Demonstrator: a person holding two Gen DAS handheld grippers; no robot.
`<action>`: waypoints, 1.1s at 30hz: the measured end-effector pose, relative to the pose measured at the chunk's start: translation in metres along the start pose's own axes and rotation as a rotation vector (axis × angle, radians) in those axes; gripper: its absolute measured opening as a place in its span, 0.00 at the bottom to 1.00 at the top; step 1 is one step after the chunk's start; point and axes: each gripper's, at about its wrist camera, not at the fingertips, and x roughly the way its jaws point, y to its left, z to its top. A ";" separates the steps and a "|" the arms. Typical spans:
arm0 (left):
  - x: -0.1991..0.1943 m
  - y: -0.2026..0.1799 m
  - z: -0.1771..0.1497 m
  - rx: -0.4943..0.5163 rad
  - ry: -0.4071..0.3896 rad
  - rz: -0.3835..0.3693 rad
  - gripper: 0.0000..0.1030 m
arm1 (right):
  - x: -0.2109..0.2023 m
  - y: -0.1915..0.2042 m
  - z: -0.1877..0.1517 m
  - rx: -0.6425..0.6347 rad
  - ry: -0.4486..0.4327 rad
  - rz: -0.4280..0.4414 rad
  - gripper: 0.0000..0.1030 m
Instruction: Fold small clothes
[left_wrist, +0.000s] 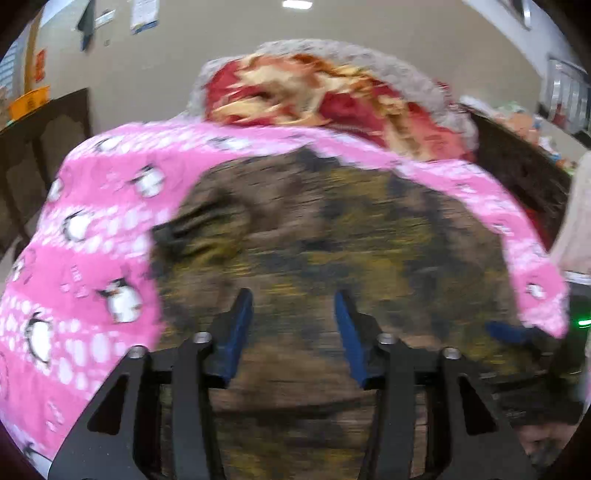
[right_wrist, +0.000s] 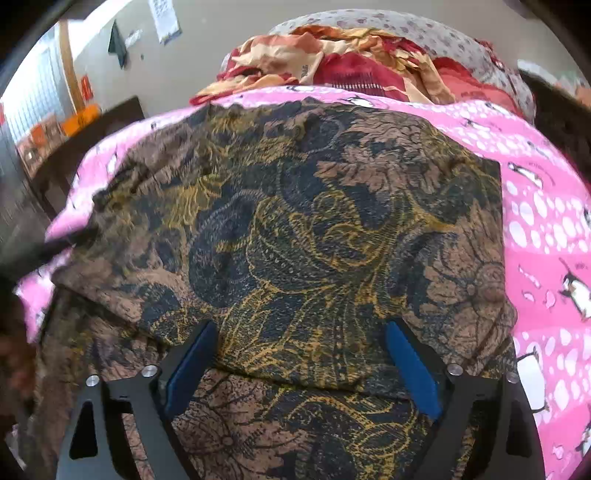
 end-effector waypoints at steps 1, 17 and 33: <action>0.004 -0.011 -0.004 0.017 0.012 -0.014 0.57 | -0.001 0.000 -0.003 0.001 0.000 0.002 0.92; 0.050 -0.027 -0.034 0.060 0.168 -0.055 0.88 | 0.001 0.003 -0.005 -0.012 0.008 0.014 1.00; -0.090 0.093 -0.062 0.090 0.176 0.001 0.90 | -0.092 -0.006 -0.066 -0.040 0.025 0.011 0.94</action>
